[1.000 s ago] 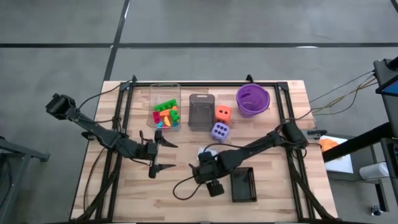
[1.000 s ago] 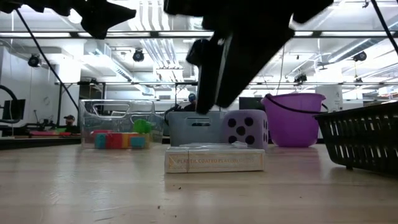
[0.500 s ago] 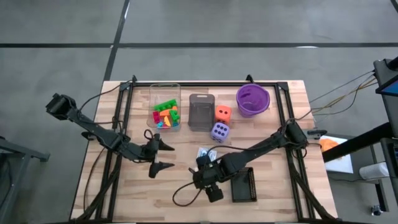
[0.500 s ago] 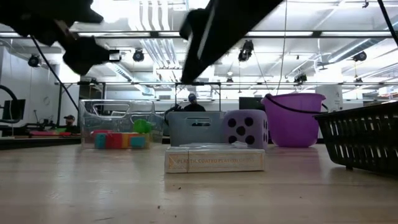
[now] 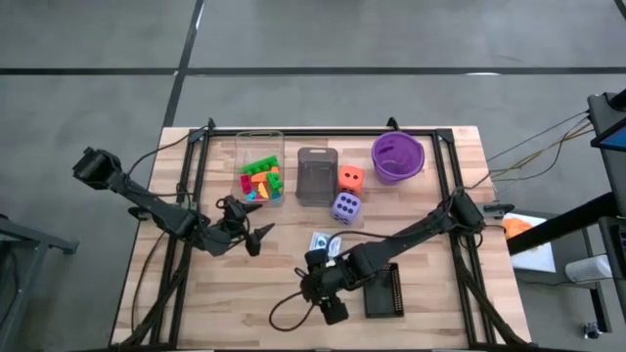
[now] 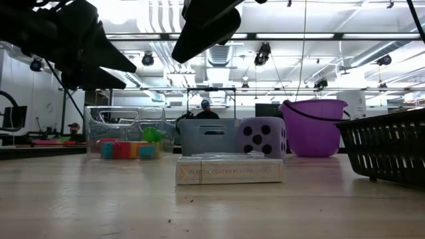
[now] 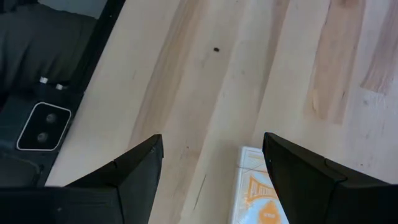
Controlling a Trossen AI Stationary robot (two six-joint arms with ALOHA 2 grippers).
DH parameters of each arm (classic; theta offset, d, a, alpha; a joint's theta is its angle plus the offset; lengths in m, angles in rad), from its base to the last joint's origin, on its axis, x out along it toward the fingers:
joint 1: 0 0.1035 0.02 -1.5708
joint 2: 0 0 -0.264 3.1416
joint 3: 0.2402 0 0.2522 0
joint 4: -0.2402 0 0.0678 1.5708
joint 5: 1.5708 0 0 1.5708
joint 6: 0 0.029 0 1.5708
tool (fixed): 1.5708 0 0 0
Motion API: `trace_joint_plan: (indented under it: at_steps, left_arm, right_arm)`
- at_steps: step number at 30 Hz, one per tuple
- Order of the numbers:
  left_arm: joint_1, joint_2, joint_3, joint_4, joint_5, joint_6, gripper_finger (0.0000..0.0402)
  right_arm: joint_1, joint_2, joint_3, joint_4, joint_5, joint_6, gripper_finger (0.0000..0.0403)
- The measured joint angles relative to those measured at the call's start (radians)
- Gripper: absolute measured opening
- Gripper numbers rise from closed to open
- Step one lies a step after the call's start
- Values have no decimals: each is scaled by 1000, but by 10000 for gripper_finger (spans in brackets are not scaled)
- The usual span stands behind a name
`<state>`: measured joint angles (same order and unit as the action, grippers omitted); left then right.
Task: Pick & Place Toys
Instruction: Put the orange playing card box into the gray bin
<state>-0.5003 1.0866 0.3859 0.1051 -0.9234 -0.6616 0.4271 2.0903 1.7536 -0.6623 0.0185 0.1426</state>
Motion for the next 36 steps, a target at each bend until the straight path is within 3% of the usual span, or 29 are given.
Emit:
trace_joint_plan:
  at_steps: [7,12,16,20,36]
  left_arm:
    - [0,3,0,-5,0,0,367]
    - [0,3,0,-5,0,2,367]
    - [0,3,0,-5,0,3,367]
    - [0,3,0,-5,0,3,367]
    - [0,2,1,-5,0,3,367]
  right_arm:
    - [-5,0,0,-3,27,2,275]
    - [-3,0,-3,-39,134,7,275]
    - [-3,0,-6,-40,281,8,275]
    - [-6,0,-1,-23,347,10,275]
    - [-5,2,-4,188,325,9,275]
